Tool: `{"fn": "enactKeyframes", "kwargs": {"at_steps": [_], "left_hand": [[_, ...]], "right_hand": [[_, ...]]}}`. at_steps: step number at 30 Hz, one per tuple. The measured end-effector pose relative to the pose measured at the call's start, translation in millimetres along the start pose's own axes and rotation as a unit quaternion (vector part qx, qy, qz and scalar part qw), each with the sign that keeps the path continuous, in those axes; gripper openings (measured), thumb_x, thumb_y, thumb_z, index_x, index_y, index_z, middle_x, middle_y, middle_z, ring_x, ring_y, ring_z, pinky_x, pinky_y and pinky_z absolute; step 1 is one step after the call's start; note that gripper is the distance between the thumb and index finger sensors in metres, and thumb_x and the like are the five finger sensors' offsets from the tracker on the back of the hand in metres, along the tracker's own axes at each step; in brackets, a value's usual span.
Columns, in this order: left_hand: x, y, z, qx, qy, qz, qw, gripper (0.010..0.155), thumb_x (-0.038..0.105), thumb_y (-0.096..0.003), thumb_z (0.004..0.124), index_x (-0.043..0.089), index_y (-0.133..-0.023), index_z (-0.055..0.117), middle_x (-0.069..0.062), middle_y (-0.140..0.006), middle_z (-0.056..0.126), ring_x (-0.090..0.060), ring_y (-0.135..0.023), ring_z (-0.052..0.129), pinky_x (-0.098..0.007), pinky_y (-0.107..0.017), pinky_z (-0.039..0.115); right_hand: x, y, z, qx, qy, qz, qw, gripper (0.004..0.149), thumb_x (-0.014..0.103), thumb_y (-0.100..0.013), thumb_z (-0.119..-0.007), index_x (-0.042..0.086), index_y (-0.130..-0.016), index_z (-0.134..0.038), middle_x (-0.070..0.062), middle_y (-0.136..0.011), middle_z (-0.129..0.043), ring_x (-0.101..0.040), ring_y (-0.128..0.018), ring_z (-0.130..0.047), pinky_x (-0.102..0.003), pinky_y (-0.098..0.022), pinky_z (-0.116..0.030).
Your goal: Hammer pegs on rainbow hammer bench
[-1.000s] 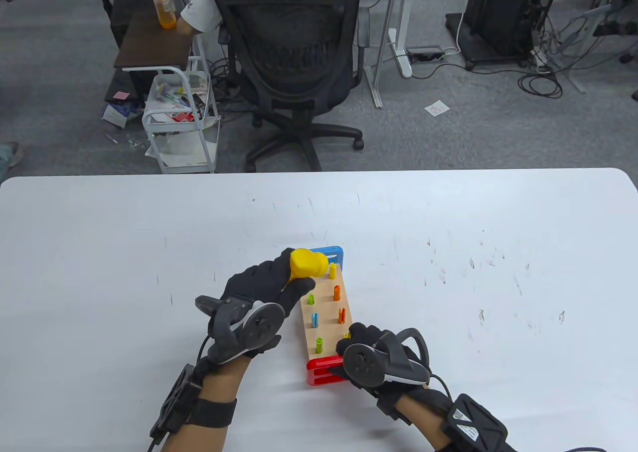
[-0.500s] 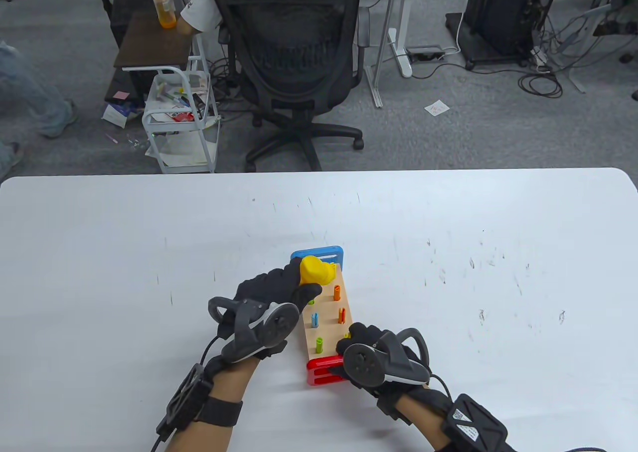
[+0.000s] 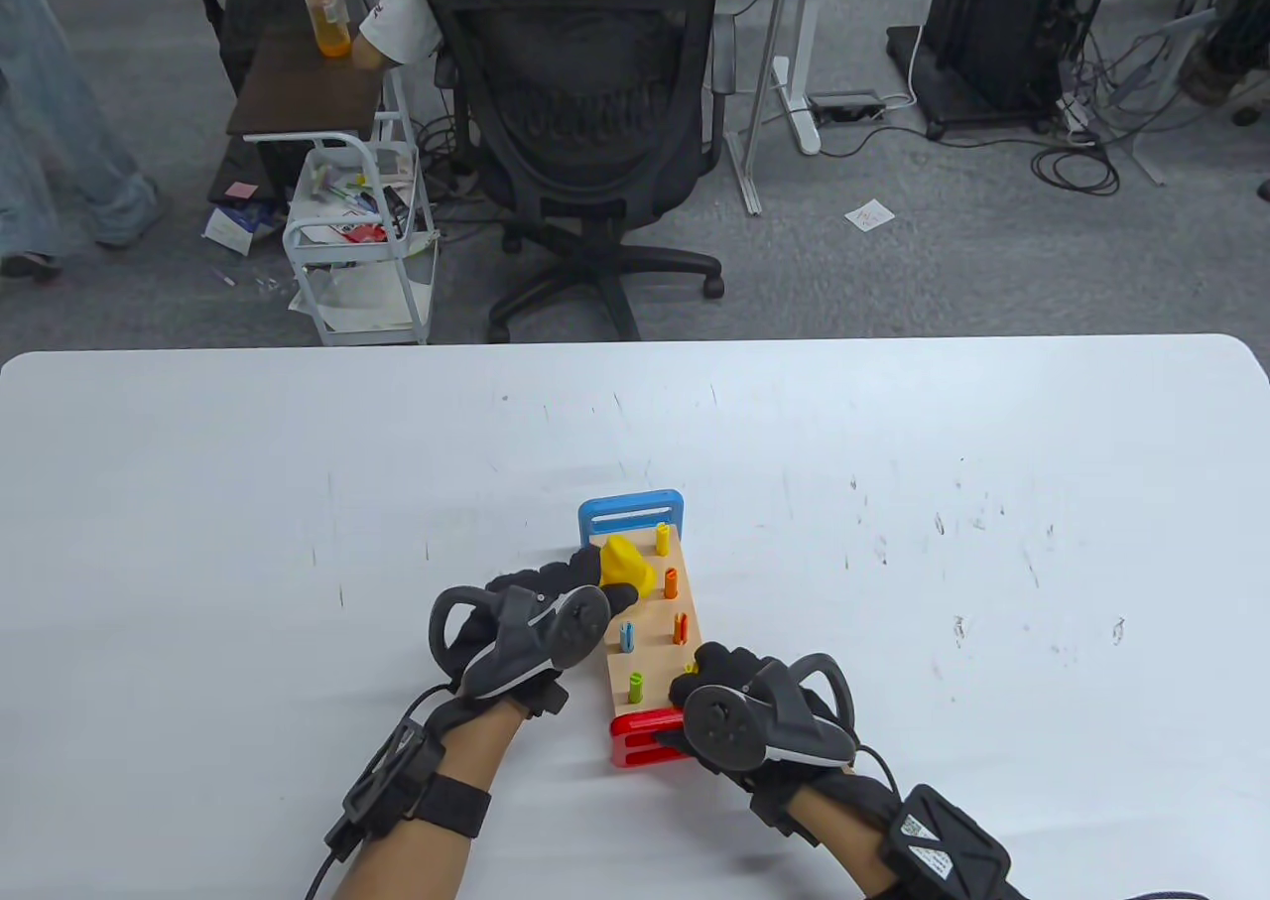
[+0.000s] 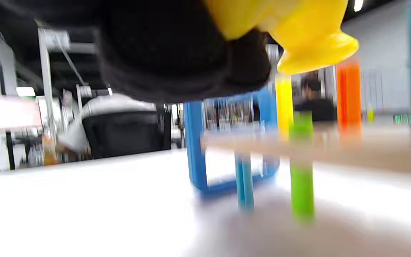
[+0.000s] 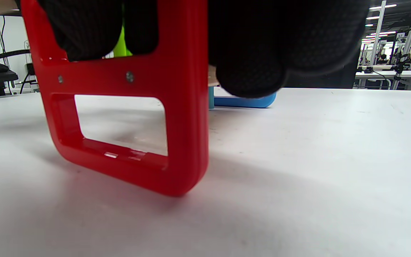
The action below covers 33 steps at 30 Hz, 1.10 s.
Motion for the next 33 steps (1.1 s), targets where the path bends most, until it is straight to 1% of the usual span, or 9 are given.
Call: {"fn": "enactKeyframes", "kwargs": {"at_steps": [5,8,10,13,14,16,18,22,33], "left_hand": [[-11,10,-57,0.139,0.075,-0.003,0.987,0.075,0.07,-0.0481,0.044,0.026,-0.099,0.077,0.003,-0.057,0.105,-0.017,-0.027,0.108,-0.029,-0.018,0.091],[-14,11,-52,0.143,0.076,-0.003,0.987,0.075,0.07,-0.0482,0.043,0.027,-0.1,0.076,0.003,-0.058,0.104,-0.017,-0.028,0.108,-0.029,-0.019,0.091],[-12,7,-23,0.081,0.054,-0.003,0.995,0.075,0.07,-0.048,0.044,0.027,-0.1,0.077,0.003,-0.058,0.105,-0.018,-0.028,0.108,-0.029,-0.019,0.091],[0,10,54,-0.157,-0.073,0.017,0.985,0.075,0.069,-0.0468,0.042,0.028,-0.1,0.074,0.005,-0.059,0.105,-0.016,-0.028,0.109,-0.028,-0.02,0.092],[-5,15,45,-0.08,-0.077,0.013,0.994,0.075,0.072,-0.0469,0.037,0.034,-0.1,0.074,0.012,-0.057,0.105,-0.008,-0.027,0.11,-0.021,-0.018,0.094],[-5,6,30,-0.09,-0.035,0.002,0.995,0.074,0.07,-0.0476,0.044,0.029,-0.1,0.077,0.005,-0.057,0.106,-0.016,-0.027,0.109,-0.028,-0.019,0.091],[-11,6,2,0.026,0.019,-0.01,0.999,0.074,0.07,-0.0472,0.045,0.029,-0.099,0.078,0.005,-0.056,0.106,-0.016,-0.027,0.109,-0.028,-0.018,0.092],[-24,8,-39,0.102,0.111,-0.028,0.988,0.075,0.07,-0.0481,0.045,0.028,-0.101,0.076,0.004,-0.058,0.105,-0.017,-0.03,0.109,-0.029,-0.021,0.092],[-25,29,-109,0.217,0.153,-0.016,0.964,0.074,0.07,-0.0489,0.045,0.027,-0.101,0.076,0.004,-0.06,0.105,-0.017,-0.031,0.108,-0.029,-0.022,0.092]], "right_hand": [[0,0,0,0.0,0.0,0.0,1.0,0.037,0.05,-0.055,-0.074,0.017,-0.069,-0.083,-0.019,-0.078,-0.082,-0.036,-0.058,-0.094,-0.057,-0.05,-0.08],[0,0,0,0.0,0.001,0.0,1.0,0.037,0.05,-0.055,-0.074,0.017,-0.069,-0.083,-0.019,-0.078,-0.082,-0.036,-0.058,-0.094,-0.057,-0.05,-0.08],[0,0,0,0.0,0.001,0.0,1.0,0.037,0.05,-0.055,-0.074,0.017,-0.069,-0.083,-0.019,-0.078,-0.082,-0.036,-0.058,-0.094,-0.057,-0.05,-0.08],[0,0,0,0.0,0.0,0.0,1.0,0.037,0.05,-0.055,-0.074,0.017,-0.069,-0.084,-0.019,-0.078,-0.082,-0.036,-0.058,-0.094,-0.057,-0.05,-0.08],[0,0,0,-0.001,0.001,0.0,1.0,0.037,0.05,-0.055,-0.074,0.017,-0.069,-0.083,-0.019,-0.078,-0.082,-0.036,-0.058,-0.094,-0.057,-0.05,-0.08],[0,0,0,-0.002,0.001,0.0,1.0,0.037,0.05,-0.055,-0.074,0.017,-0.069,-0.083,-0.019,-0.078,-0.082,-0.036,-0.058,-0.094,-0.057,-0.05,-0.08],[0,0,0,-0.001,0.0,0.0,1.0,0.037,0.05,-0.055,-0.074,0.017,-0.069,-0.083,-0.019,-0.078,-0.082,-0.036,-0.058,-0.094,-0.057,-0.05,-0.08],[0,0,0,-0.001,0.001,0.0,1.0,0.037,0.05,-0.055,-0.074,0.017,-0.069,-0.083,-0.019,-0.078,-0.082,-0.036,-0.058,-0.094,-0.057,-0.05,-0.08],[0,0,0,-0.001,0.0,0.0,1.0,0.037,0.05,-0.055,-0.074,0.017,-0.069,-0.083,-0.019,-0.078,-0.082,-0.036,-0.058,-0.094,-0.057,-0.05,-0.08]]}}
Point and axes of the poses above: the tracker on the back of each hand, its own x axis roughly to the thumb side, its own y axis roughly from the fingertips to the wrist, z = x × y, the point moved 1 cm from there along -y, roughly from the wrist to the fingertips
